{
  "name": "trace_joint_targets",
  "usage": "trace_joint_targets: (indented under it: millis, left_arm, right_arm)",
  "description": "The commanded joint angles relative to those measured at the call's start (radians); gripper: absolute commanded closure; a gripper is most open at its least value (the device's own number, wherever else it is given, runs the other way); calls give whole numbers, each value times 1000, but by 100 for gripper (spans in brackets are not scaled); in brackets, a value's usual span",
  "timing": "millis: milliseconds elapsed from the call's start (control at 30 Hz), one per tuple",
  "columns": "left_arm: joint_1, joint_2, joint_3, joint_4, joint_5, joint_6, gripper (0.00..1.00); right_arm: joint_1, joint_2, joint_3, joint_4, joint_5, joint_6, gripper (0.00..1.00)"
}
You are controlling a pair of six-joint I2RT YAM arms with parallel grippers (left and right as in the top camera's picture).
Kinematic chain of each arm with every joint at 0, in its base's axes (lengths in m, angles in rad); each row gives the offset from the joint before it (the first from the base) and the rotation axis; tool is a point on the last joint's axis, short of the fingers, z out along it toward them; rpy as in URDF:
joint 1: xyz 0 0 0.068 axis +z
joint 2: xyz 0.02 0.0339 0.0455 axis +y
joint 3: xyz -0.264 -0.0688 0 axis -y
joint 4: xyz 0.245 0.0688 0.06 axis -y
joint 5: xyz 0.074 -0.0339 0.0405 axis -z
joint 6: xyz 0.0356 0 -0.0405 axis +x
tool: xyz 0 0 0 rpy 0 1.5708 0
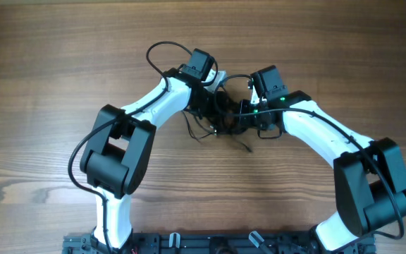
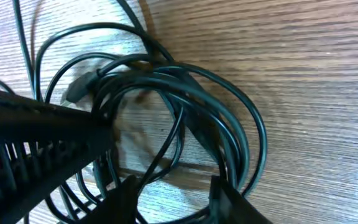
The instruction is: Untangle cables
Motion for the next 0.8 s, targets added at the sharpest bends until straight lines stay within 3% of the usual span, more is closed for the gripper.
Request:
trace_joint_targets:
  millis: [0,133,267,767]
  left_arm:
    - [-10,-8,10,10,-32,-17,96]
    - [-36,-8,9,61,-32,-17,96]
    - [-59,-8,9,84,-36,-17,96]
    - [-77,22,9,95,-65,-18,96]
  right_arm:
    - [3,19,-4,11,20,-37,55]
    - [2,19,48,-34,17,-94,50]
    - [2,19,55,-101,150,-94,50]
    - [1,19,3,-85,220,-92,48]
